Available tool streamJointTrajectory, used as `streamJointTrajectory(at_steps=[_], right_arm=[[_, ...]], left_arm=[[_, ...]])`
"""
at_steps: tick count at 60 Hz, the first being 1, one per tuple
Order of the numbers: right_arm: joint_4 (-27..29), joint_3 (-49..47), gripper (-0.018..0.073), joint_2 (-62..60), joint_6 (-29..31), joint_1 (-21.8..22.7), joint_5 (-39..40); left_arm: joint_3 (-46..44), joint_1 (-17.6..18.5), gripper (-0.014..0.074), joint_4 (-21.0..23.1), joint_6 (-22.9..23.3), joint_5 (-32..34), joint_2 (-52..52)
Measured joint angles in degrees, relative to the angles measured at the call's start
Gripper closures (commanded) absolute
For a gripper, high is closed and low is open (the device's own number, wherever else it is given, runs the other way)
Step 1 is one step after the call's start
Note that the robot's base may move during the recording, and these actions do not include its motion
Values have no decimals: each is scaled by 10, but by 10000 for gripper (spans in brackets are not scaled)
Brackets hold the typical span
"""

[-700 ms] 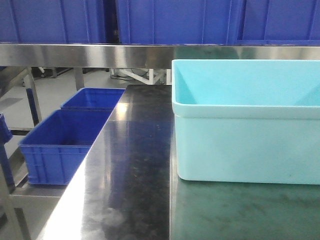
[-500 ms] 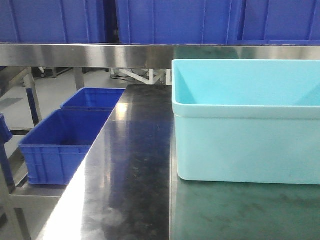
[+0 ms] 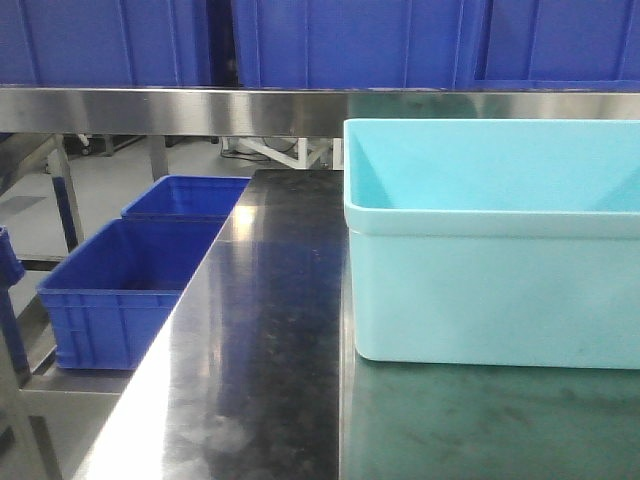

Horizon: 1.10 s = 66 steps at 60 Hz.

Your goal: Pick red cube and place on left shelf

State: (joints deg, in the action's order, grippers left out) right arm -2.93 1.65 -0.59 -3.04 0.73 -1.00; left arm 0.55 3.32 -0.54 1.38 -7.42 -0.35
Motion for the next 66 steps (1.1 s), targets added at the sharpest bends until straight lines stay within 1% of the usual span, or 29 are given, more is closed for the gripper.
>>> streamJointTrajectory(at_steps=[18,33,43,47,53,66], right_arm=[[0,0,513,0,0,0,10],[0,0,513,0,0,0,69],[0,-13,513,5,-12,0,76],[0,-40,513,32,-17,0,76],[0,-96,513,105,-20,0,76],[0,-238,513,308,-22,0,77]], left_arm=[[0,0,495,0,0,0,0],[0,0,495,0,0,0,0],[0,0,495,0,0,0,0],[0,0,495,0,0,0,0],[0,0,495,0,0,0,0],[0,0,495,0,0,0,0]])
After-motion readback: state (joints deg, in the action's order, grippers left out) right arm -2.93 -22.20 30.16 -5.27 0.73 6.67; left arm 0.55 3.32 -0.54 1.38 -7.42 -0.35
